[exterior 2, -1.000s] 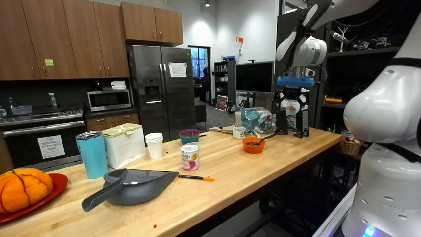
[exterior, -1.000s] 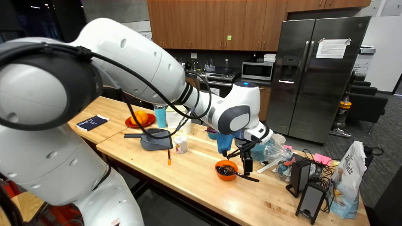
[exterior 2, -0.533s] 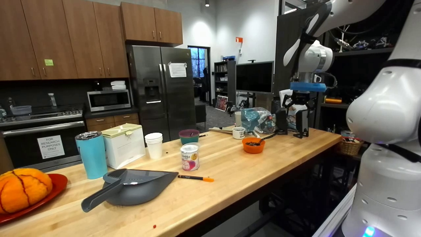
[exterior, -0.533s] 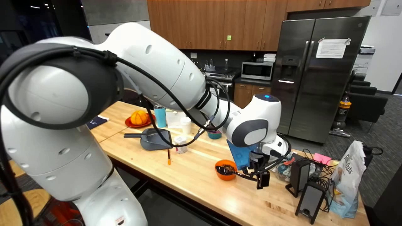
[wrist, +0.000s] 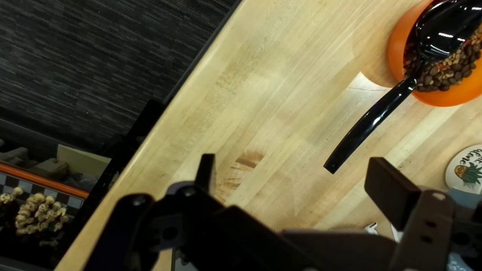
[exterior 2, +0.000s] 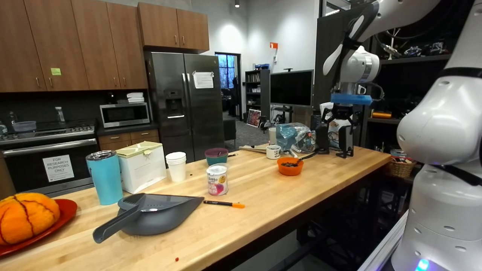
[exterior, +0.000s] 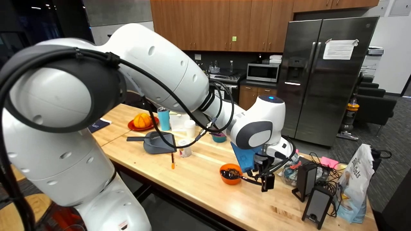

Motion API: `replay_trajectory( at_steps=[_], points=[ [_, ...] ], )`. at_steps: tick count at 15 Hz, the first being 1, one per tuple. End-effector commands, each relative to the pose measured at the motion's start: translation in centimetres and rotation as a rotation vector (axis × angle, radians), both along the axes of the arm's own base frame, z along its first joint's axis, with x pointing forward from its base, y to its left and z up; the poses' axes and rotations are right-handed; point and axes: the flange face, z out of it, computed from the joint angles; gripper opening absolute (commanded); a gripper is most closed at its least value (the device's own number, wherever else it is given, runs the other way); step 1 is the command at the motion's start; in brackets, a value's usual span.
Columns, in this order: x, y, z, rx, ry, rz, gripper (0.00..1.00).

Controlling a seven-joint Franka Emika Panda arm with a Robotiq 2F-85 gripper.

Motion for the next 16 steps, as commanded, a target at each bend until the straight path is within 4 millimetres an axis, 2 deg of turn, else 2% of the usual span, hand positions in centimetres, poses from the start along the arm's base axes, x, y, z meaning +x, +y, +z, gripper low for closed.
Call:
replay_trajectory(
  at_steps=[1, 3, 5, 8, 10, 11, 13, 16],
  points=[
    [0.5, 0.7, -0.1, 0.029, -0.017, 0.000, 1.00],
    [3.0, 3.2, -1.0, 0.131, -0.076, -0.050, 1.00],
    [6.2, 6.5, -2.0, 0.237, -0.129, -0.098, 1.00],
    [10.7, 11.8, -2.5, 0.427, -0.175, -0.135, 1.00],
    [13.5, 15.3, -4.2, 0.560, -0.172, -0.101, 1.00],
    [11.1, 14.3, -2.9, 0.480, -0.175, -0.125, 1.00],
    [12.0, 15.6, -3.8, 0.484, -0.160, -0.108, 1.00],
    [11.7, 14.7, -3.7, 0.481, -0.165, -0.122, 1.00]
  ],
)
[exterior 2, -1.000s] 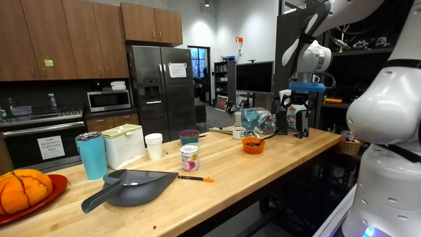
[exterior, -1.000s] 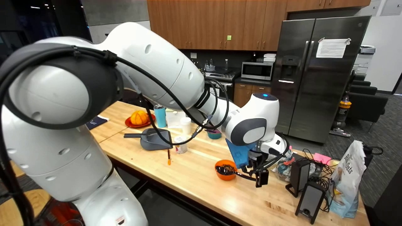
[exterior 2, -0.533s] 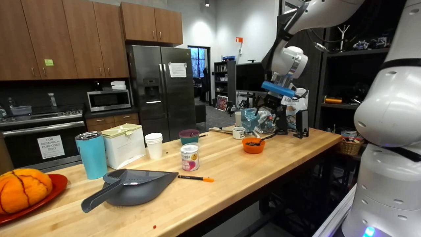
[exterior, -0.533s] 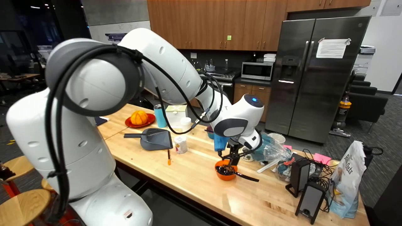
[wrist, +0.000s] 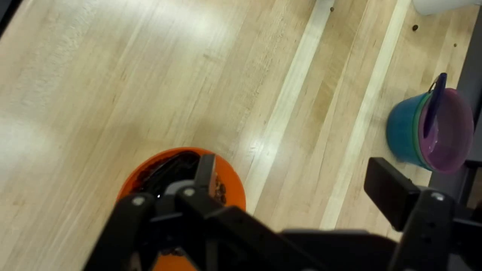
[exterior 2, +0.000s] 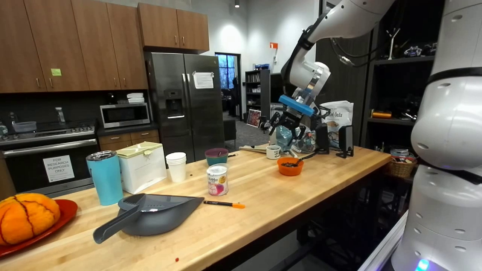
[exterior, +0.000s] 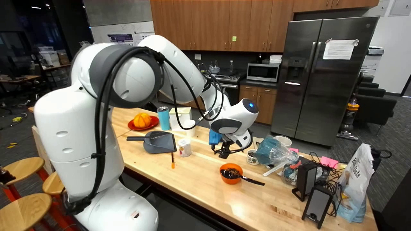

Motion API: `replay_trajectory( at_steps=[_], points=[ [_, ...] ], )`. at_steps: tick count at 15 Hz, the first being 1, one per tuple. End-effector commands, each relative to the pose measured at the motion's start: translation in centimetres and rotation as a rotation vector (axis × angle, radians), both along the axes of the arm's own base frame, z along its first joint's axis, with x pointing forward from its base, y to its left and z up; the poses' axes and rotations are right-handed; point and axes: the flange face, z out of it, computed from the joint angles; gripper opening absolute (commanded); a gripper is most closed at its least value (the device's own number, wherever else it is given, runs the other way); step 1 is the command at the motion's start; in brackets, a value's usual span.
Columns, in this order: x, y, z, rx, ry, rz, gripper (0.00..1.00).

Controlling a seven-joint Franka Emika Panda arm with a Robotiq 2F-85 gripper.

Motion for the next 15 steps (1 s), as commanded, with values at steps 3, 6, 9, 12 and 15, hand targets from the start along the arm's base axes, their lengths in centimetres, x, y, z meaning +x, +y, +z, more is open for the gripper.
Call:
replay_trajectory(
  at_steps=[3, 6, 9, 12, 15],
  points=[
    [-0.2, -0.6, 0.3, 0.000, -0.004, -0.011, 1.00],
    [-0.2, -0.5, 0.3, 0.000, -0.004, -0.008, 1.00],
    [-0.2, -0.4, 0.3, 0.000, -0.004, -0.007, 1.00],
    [-0.2, -0.4, 0.3, 0.000, -0.004, -0.007, 1.00],
    [-0.7, -2.8, 0.1, 0.036, 0.026, -0.010, 1.00]
  ],
)
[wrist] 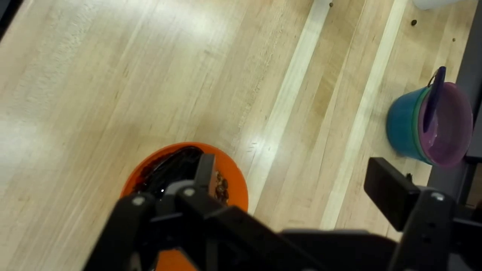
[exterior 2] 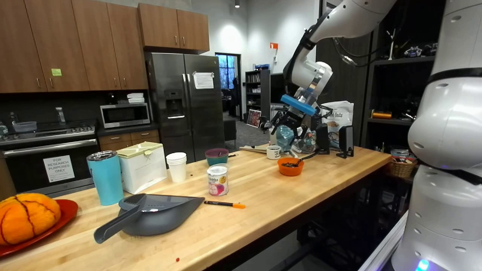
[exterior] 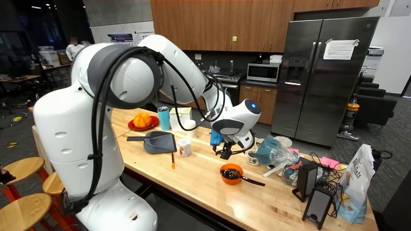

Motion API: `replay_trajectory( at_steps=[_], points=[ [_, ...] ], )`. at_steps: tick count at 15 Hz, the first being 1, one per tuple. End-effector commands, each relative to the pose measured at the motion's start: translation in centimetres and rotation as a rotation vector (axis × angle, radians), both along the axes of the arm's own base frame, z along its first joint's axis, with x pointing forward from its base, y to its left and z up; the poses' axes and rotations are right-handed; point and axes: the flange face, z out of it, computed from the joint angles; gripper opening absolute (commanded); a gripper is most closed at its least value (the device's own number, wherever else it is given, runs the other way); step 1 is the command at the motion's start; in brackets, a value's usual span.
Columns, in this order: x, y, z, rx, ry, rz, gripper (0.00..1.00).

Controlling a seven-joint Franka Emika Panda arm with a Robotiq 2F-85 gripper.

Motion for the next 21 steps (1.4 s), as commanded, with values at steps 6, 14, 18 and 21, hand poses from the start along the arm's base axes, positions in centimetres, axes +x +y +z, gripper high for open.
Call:
replay_trajectory(
  at_steps=[6, 14, 18, 21],
  points=[
    [-2.9, -7.8, 0.1, 0.142, 0.072, -0.078, 1.00],
    [-3.2, -10.9, -1.8, 0.289, 0.080, -0.233, 1.00],
    [-2.9, -11.2, -3.6, 0.334, 0.092, -0.292, 1.00],
    [-3.3, -12.0, -4.6, 0.338, 0.117, -0.326, 1.00]
  ],
)
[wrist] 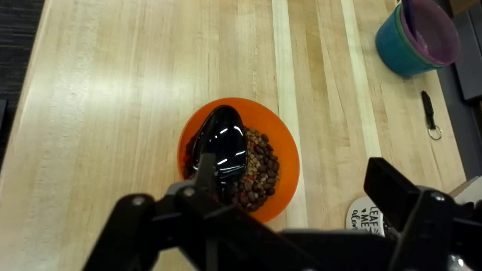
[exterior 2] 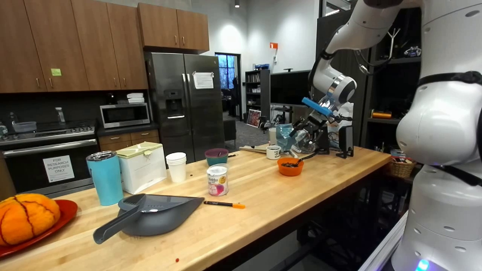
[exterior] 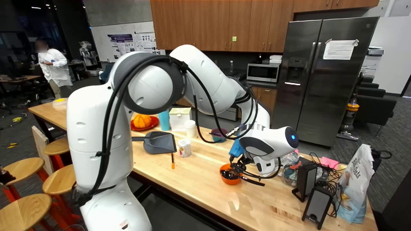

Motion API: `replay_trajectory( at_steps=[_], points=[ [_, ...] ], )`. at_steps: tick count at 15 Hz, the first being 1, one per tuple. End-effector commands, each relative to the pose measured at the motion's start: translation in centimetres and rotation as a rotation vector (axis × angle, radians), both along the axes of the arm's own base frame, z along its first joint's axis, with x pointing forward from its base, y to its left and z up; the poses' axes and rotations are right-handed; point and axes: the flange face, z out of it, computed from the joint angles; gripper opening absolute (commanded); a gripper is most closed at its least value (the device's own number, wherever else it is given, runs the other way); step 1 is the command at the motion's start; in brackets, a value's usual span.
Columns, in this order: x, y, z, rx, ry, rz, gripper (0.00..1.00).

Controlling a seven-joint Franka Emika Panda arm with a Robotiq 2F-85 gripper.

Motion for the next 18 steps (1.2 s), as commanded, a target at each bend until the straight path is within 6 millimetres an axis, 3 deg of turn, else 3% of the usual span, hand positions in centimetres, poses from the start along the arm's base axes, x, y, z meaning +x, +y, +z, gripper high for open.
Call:
replay_trajectory(
  at_steps=[1, 10, 18],
  points=[
    [-0.3, -1.6, -0.6, 0.023, 0.030, -0.051, 1.00],
    [-1.9, -3.7, -1.9, 0.092, 0.154, -0.133, 1.00],
    [-0.5, -4.4, -3.2, 0.118, 0.217, -0.136, 1.00]
  ],
)
